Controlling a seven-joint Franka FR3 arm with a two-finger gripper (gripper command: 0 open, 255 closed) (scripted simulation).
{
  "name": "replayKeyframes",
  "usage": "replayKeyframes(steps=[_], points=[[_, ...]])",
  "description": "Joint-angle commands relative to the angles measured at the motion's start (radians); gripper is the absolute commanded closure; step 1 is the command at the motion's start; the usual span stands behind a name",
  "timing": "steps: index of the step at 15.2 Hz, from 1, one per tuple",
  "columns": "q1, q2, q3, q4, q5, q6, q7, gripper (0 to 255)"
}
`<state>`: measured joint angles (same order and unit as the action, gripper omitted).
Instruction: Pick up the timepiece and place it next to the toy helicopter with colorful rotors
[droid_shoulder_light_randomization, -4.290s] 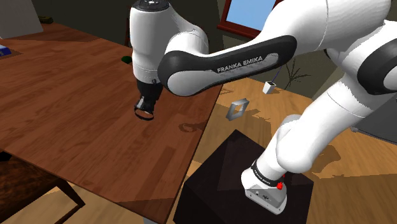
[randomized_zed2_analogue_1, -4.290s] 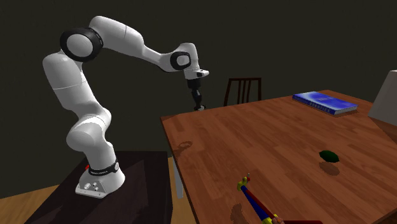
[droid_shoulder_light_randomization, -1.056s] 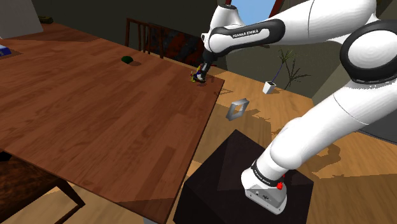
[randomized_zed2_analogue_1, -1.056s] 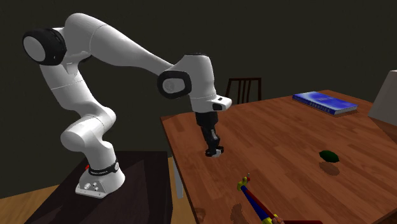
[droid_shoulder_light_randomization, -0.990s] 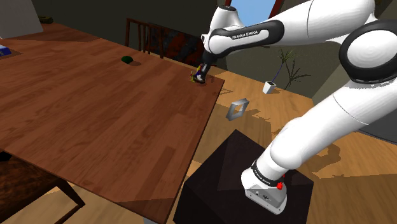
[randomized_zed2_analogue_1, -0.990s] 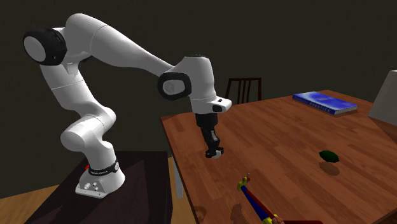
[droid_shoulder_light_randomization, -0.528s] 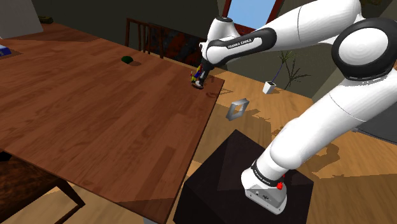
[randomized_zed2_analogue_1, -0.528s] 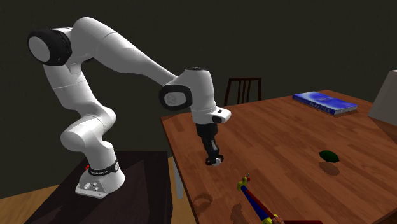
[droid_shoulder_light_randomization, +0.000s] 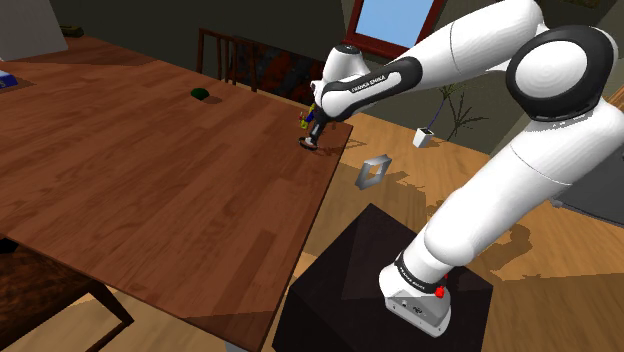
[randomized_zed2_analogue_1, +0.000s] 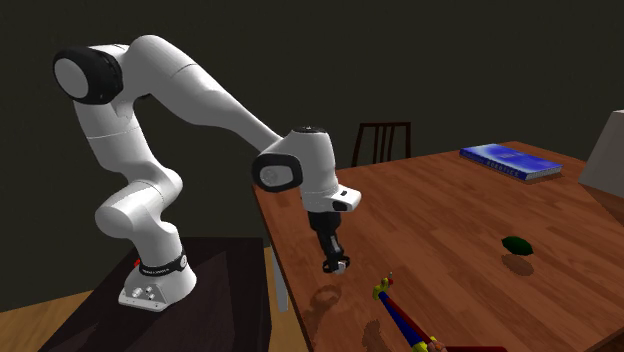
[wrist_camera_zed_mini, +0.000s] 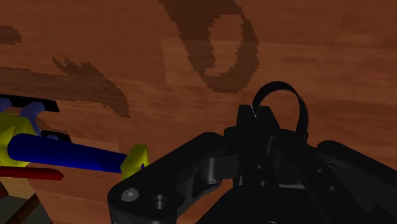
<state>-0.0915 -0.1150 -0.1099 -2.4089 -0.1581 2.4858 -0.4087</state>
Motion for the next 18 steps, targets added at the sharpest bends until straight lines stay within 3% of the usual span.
replayKeyframes(steps=[1,11,12,17,18], points=[[-0.001,0.016,-0.001,-0.010,-0.002,0.026,0.002,255],[-0.002,0.035,-0.002,-0.020,-0.005,0.055,0.006,255],[-0.002,0.035,-0.002,-0.020,-0.005,0.055,0.006,0],[-0.002,0.035,-0.002,-0.020,-0.005,0.055,0.006,0],[0.000,0.005,0.000,-0.016,-0.004,0.021,0.005,0]])
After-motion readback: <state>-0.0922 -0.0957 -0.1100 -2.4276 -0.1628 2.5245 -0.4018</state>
